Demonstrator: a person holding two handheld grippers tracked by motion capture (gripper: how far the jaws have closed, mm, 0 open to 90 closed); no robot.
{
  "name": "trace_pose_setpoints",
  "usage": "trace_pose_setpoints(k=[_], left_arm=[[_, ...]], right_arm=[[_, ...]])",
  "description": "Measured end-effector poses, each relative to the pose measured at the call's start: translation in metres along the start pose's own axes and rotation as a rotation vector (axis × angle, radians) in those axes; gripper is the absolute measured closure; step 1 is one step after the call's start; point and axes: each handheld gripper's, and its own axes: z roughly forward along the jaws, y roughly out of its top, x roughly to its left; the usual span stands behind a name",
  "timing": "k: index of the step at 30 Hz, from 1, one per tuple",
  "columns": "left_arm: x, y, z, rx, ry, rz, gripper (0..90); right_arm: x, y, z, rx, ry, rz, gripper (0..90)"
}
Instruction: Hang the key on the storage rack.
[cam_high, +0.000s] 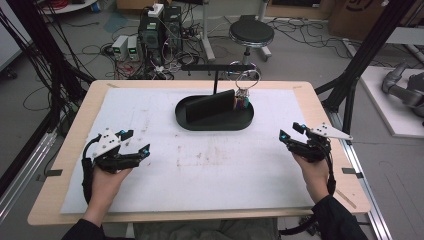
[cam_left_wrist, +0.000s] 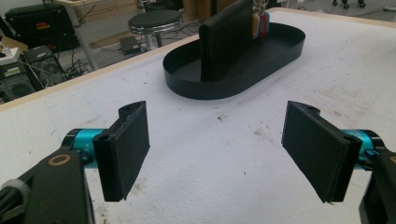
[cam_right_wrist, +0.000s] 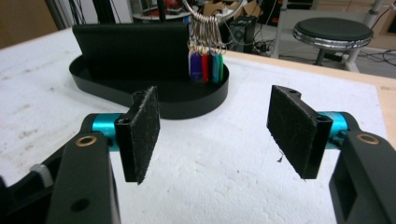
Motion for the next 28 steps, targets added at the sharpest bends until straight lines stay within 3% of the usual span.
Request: trace_pose_setpoints(k=[3, 9, 22, 28], left_arm=[[0.0001, -0.0009, 0.0006, 0.007, -0.003, 0.002, 23.3], [0.0016, -0.0033, 0.0012, 0.016, -0.005, -0.001, 23.3], [0.0008, -0.0040, 0.0024, 0.021, -0.006, -0.001, 23.3], [0.0000, -0.0033, 0.0053, 0.026, -0.009, 0.012, 23.3]], right_arm=[[-0.0015, -0.0036, 0.0032, 0.022, -0.014, -0.021, 34.3], [-0.0043, -0.0059, 0.0075, 0.055, -0.013, -0.020, 32.6], [-0.0019, -0.0061, 0.0095, 0.066, -0.006, -0.045, 31.6], [-0.0038, -0.0067, 0.0099, 0.074, -0.010, -0.031, 27.2]])
